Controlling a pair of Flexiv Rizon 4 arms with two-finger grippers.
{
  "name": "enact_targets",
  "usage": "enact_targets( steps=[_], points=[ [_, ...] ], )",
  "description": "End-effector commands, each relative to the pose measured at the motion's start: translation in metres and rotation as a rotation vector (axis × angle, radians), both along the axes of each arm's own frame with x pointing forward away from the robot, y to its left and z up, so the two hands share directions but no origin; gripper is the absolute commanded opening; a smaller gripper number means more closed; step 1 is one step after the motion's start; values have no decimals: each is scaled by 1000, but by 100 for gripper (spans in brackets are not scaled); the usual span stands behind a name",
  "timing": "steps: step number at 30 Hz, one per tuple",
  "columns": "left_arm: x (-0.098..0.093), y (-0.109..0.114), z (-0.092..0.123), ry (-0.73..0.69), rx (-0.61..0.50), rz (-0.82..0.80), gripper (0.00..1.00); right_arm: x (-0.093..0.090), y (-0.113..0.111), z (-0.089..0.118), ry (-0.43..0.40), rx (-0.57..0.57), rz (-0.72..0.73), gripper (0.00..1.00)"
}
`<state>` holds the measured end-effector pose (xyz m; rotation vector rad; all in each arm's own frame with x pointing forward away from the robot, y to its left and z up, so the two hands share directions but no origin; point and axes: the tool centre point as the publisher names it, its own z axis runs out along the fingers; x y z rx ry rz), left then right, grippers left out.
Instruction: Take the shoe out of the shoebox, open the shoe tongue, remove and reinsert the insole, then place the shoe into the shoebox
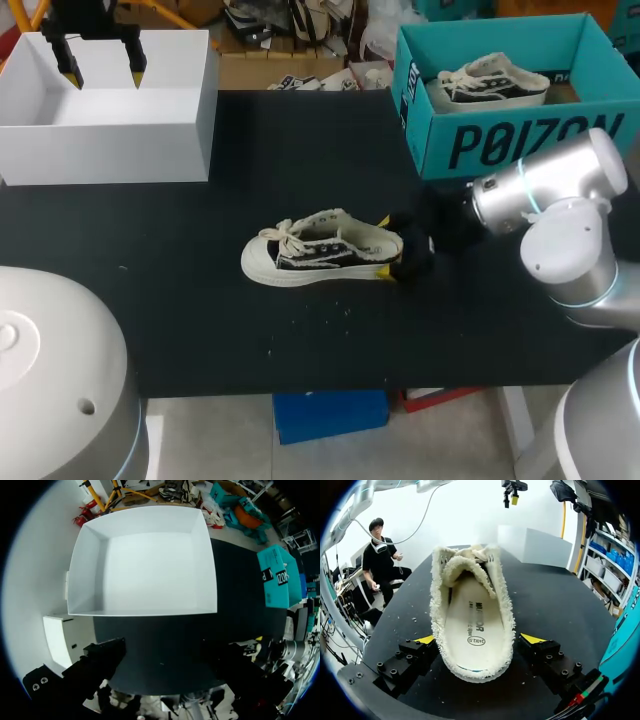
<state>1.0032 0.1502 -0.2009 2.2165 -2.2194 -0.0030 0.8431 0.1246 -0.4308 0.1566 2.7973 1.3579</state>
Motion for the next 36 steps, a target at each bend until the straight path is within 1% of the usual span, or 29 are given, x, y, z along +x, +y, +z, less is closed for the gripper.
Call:
enact_targets(
  steps=[1, 16, 17, 18, 25, 27, 28, 31, 33, 36],
  points=[
    [-1, 0, 1, 0, 1, 1, 100, 1, -1, 0, 3, -2, 1, 100],
    [-1, 0, 1, 0, 1, 1, 100, 0, 6, -10, 38, 9, 17, 100],
    [-1, 0, 1, 0, 1, 1, 100, 0, 6, -10, 42, 0, 15, 37],
    [-1, 0, 1, 0, 1, 1, 100, 0, 6, -10, 43, -2, 14, 0],
    [-1, 0, 1, 0, 1, 1, 100, 0, 6, -10, 43, -2, 14, 0],
    [-3, -7, 4, 3, 76, 44, 100, 0, 6, -10, 43, -2, 14, 0],
    [-4, -11, 4, 9, 110, 74, 100, 0, 6, -10, 43, -2, 14, 0],
    [-12, -28, 13, -12, 139, 126, 100, 0, 6, -10, 43, -2, 14, 0],
    [-21, -43, 18, -36, 151, 142, 100, 0, 6, -10, 43, -2, 14, 0],
    [-35, -68, 20, -65, 155, 158, 100, 0, 6, -10, 43, -2, 14, 0]
  ],
)
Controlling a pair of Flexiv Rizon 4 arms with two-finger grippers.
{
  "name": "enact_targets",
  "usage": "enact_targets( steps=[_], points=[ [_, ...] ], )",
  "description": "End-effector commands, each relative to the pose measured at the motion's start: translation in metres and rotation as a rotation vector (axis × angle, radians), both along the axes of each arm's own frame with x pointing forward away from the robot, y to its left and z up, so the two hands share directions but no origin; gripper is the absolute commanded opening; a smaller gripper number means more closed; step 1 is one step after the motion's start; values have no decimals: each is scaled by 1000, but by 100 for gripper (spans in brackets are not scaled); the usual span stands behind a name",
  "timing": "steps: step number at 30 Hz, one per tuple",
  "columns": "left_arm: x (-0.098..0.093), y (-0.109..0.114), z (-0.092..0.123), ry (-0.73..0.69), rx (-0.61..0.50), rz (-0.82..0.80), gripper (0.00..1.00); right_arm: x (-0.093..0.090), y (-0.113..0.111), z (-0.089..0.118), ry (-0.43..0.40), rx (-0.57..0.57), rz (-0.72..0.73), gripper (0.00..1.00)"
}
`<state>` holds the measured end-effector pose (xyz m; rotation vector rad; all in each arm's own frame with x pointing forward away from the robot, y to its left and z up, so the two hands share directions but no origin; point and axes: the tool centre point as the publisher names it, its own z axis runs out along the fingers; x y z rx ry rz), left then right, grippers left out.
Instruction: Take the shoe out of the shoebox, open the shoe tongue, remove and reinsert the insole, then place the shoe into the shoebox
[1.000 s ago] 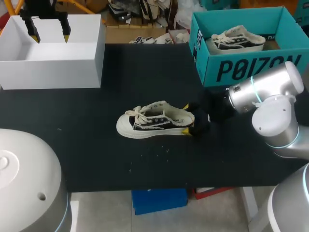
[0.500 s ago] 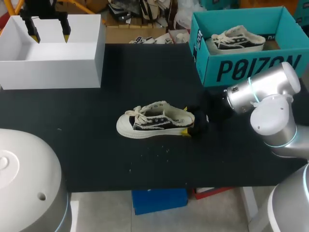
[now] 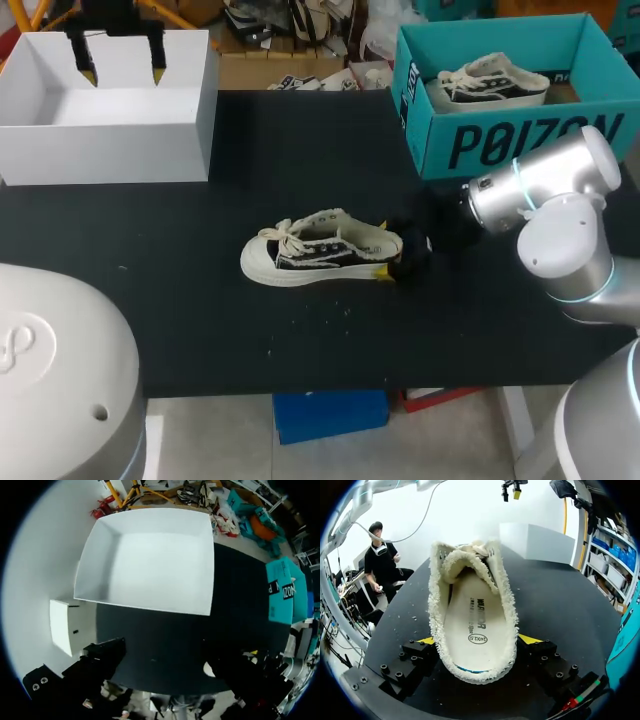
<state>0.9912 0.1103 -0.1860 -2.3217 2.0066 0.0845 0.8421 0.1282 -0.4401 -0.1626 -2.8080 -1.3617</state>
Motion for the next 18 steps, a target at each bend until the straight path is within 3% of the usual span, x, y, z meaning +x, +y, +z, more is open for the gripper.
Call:
enact_targets(
  steps=[1, 8, 18],
  points=[
    [-29, -38, 5, -53, 71, 8, 100, 1, 2, -1, 1, -3, -2, 0],
    [-68, -92, 2, -76, 18, -66, 100, 1, 2, -1, 1, -3, -2, 0],
    [-68, -92, 2, -76, 18, -66, 100, 1, 2, -1, 1, -3, -2, 0]
  ],
)
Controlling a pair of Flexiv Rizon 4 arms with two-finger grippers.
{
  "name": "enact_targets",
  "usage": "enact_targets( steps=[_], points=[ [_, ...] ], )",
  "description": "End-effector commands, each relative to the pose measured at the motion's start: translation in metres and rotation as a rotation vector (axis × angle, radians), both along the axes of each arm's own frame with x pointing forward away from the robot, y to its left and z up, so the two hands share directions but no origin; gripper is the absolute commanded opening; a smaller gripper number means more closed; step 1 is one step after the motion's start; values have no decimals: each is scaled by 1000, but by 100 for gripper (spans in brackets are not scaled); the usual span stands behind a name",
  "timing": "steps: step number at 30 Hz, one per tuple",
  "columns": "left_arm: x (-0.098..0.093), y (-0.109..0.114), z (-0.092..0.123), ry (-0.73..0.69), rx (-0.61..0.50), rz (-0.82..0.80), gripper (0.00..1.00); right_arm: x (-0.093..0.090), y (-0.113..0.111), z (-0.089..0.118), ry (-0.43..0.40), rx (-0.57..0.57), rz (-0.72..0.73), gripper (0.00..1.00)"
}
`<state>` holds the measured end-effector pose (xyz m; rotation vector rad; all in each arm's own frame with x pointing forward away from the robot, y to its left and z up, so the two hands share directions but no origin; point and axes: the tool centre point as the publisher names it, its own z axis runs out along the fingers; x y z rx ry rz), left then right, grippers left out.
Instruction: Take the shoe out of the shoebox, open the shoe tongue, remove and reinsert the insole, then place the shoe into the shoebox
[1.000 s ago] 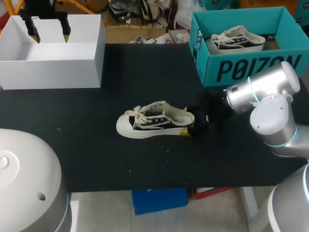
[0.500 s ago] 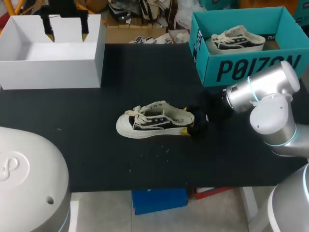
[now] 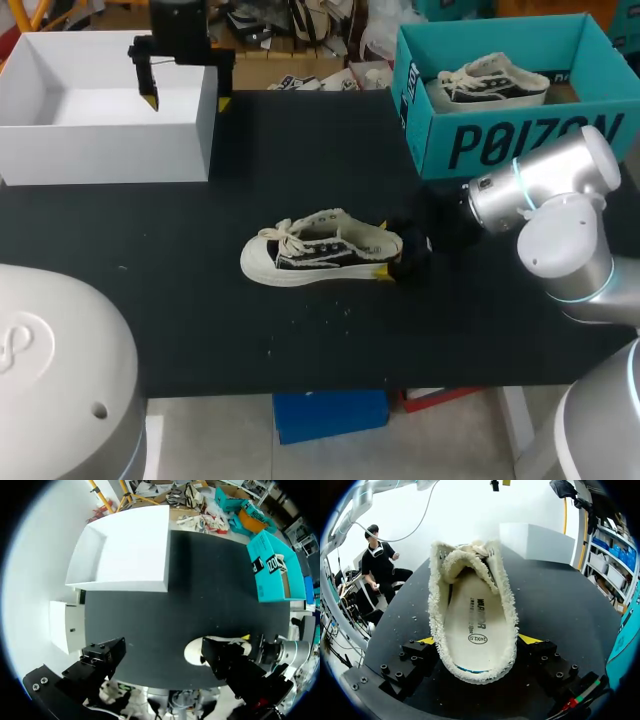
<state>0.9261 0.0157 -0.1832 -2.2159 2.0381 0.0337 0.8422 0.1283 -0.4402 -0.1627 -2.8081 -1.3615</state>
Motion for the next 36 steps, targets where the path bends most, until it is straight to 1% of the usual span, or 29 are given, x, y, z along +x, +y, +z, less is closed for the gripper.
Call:
enact_targets(
  steps=[1, 2, 3, 4, 6, 11, 14, 16, 18, 20, 22, 24, 36],
  points=[
    [-3, 2, -1, -15, -6, -2, 100, 1, 2, -1, 1, -3, -2, 0],
    [-3, 2, -1, -15, -6, -2, 100, 1, 2, -1, 1, -3, -2, 0],
    [-4, 3, 5, -51, 32, -2, 100, 1, 2, -1, 1, -3, -2, 0],
    [-4, 2, 10, -75, 46, -21, 100, 1, 2, -1, 1, -3, -2, 0],
    [-7, -11, 11, -96, 73, -47, 100, 1, 2, -1, 1, -3, -2, 0],
    [-21, -58, -4, -82, 79, -143, 100, 1, 2, -1, 1, -3, -2, 0],
    [-30, -82, -12, -84, 80, -183, 100, 1, 2, -1, 1, -3, -2, 0],
    [-35, -94, -19, -67, 57, -208, 100, 1, 2, -1, 1, -3, -2, 0],
    [-41, -104, -26, -63, 60, -218, 100, 1, 2, -1, 1, -3, -2, 0],
    [-46, -112, -32, -40, 40, -223, 100, 1, 2, -1, 1, -3, -2, 0],
    [-51, -121, -39, -28, 43, -232, 100, 1, 2, -1, 1, -3, -2, 0],
    [-55, -126, -43, -1, 21, -254, 100, 1, 2, -1, 1, -3, -2, 0],
    [-55, -126, -43, -1, 21, -254, 100, 1, 2, -1, 1, -3, -2, 0]
  ],
)
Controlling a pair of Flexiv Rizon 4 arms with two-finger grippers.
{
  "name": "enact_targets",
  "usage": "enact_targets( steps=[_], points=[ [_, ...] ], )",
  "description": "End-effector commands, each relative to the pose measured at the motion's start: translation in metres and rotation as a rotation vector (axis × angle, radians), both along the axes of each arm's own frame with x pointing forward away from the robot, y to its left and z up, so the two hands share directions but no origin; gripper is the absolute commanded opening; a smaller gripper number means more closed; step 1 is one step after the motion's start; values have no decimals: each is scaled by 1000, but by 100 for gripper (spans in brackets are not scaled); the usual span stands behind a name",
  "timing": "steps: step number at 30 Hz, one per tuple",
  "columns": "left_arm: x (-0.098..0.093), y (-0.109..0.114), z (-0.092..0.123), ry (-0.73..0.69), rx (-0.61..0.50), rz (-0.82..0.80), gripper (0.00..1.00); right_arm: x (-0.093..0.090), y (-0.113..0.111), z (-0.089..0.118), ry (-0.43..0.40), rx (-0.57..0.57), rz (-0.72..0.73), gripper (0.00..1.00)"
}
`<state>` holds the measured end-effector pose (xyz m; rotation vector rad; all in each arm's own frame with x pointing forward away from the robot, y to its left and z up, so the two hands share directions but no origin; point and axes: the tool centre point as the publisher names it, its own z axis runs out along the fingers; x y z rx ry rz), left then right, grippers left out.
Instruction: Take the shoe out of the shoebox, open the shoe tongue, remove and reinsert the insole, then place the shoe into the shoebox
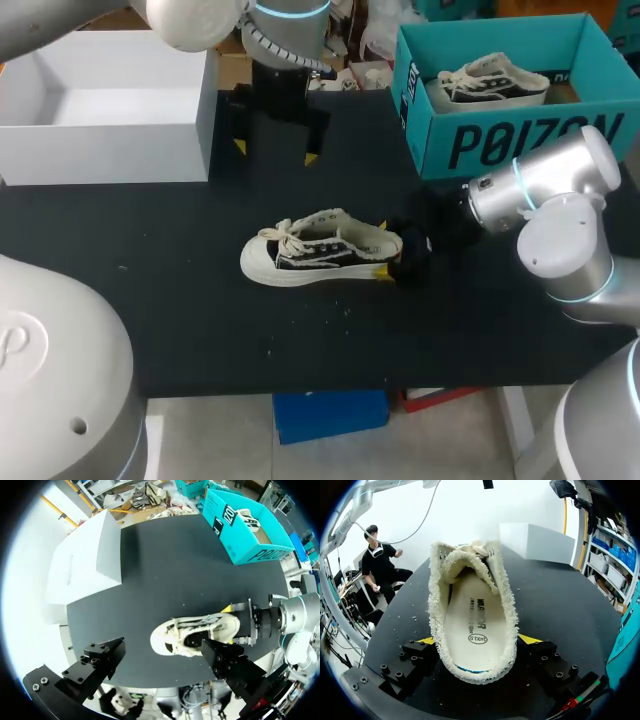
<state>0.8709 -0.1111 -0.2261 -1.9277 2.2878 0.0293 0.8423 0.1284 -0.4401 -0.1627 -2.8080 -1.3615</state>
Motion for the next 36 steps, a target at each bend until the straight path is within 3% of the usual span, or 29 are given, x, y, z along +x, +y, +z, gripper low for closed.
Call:
enact_targets(
  steps=[1, 4, 10, 23, 36],
  points=[
    [0, 0, -1, 0, -2, -1, 100, 1, 2, -1, 1, -3, -2, 0],
    [-4, -4, -3, 40, 6, 88, 100, 1, 2, -1, 1, -3, -2, 0],
    [-12, -34, -22, 101, 41, 164, 100, 1, 2, -1, 1, -3, -2, 0],
    [-34, -89, -65, 161, 109, 65, 100, 1, 2, -1, 1, -3, -2, 0],
    [-53, -100, -100, 131, 191, 67, 100, 1, 2, -1, 1, -3, -2, 0]
  ],
)
